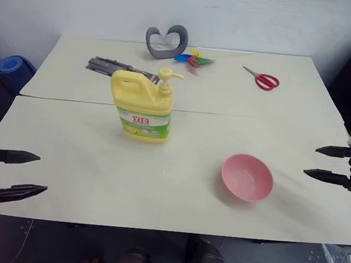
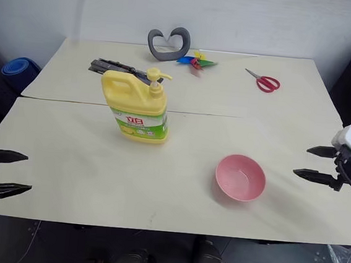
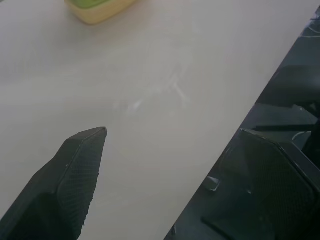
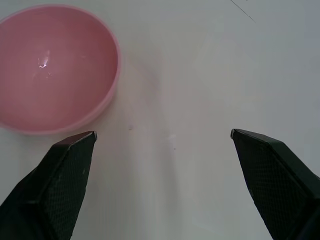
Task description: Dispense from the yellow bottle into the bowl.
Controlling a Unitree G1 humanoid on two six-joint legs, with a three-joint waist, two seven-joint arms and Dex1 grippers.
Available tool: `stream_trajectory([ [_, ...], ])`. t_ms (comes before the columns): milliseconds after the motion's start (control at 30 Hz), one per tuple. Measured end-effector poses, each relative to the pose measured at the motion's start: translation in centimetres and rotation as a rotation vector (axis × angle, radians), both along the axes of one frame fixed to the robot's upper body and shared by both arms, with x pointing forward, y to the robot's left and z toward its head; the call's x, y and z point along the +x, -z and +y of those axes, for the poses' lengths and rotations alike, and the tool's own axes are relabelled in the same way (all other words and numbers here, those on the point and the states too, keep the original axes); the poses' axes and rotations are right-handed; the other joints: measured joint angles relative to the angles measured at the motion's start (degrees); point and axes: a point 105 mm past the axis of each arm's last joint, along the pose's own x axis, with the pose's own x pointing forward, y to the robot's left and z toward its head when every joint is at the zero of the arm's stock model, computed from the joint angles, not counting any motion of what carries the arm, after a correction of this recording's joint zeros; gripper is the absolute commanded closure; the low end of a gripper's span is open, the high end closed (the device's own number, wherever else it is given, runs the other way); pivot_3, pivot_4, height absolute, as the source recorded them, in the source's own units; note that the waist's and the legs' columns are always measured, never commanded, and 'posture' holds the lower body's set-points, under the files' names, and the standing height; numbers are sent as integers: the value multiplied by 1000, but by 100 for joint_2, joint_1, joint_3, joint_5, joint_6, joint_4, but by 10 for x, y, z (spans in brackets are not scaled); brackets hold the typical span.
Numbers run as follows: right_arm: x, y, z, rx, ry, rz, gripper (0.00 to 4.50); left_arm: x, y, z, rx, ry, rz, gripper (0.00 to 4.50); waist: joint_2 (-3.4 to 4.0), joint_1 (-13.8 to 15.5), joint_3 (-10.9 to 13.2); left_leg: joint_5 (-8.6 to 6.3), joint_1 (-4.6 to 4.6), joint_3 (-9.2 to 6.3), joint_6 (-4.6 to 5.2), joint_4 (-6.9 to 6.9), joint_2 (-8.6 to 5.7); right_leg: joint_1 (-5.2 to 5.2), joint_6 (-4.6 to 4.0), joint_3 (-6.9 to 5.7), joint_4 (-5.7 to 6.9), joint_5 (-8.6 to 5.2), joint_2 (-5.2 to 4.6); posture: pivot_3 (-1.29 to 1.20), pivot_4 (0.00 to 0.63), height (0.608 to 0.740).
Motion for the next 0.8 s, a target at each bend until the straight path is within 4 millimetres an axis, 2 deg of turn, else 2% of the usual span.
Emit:
stream_trajectory([
  [233,0,1,3,-15,-6,-12,14,20,-1,-5,38,0,-85,0,1,-1,1,0,5,10,0,7,1,0,-9,10,7,7,1,0,150,740],
  [367,-5,4,14,-17,-40,2,14,30,-8,-19,-48,27,-113,0,1,10,1,0,6,15,0,10,5,-2,-9,15,12,8,2,0,150,740],
  [433,-8,1,26,14,-72,8,14,31,-14,-34,-130,72,-108,0,1,17,1,0,6,15,0,15,10,-2,-7,19,14,10,2,0,150,740],
  [567,-23,-4,56,79,-144,30,14,23,-33,-79,-291,276,-63,0,0,53,0,0,8,12,0,22,10,-1,-5,35,24,11,0,0,150,740],
  [700,-35,3,86,98,-204,50,14,23,-35,-105,-311,393,-39,0,-2,58,-1,0,18,24,-2,31,-2,0,-5,49,41,11,1,0,150,740],
  [800,-44,8,107,122,-218,22,14,23,-36,-132,-273,520,-43,0,-12,84,-6,1,26,29,-7,35,-2,2,-13,69,48,15,6,0,150,740],
])
